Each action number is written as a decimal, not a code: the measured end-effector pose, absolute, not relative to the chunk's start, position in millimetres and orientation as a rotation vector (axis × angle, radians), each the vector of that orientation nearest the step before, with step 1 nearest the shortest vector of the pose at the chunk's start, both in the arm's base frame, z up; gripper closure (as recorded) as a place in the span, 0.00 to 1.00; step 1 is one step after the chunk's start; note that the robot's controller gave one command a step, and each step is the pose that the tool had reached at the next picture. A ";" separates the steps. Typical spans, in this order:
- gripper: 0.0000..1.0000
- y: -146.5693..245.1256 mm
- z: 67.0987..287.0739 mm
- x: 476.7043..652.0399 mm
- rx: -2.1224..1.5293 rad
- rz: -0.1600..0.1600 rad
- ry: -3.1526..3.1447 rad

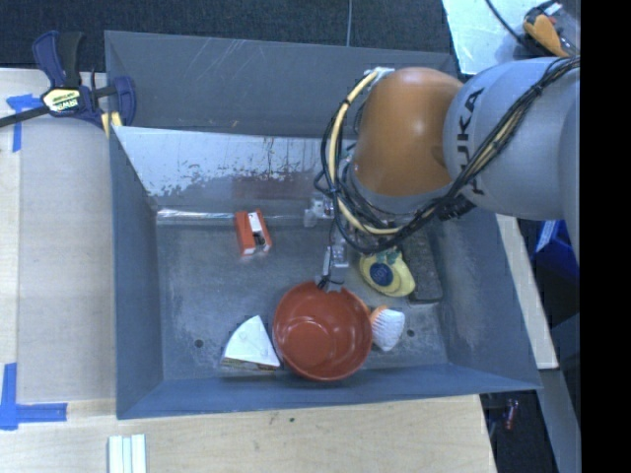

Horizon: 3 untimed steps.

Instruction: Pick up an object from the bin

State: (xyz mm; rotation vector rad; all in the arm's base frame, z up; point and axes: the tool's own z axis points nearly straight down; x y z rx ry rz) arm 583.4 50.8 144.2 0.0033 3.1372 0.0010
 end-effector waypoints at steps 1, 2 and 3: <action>1.00 33.5 104.3 528.8 0.264 0.002 3.126; 1.00 33.5 104.4 528.8 0.266 0.002 3.126; 1.00 47.0 229.2 540.2 0.207 0.001 3.131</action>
Offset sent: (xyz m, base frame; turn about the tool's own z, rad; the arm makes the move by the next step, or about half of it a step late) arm 0.0000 0.0000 0.0000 0.0000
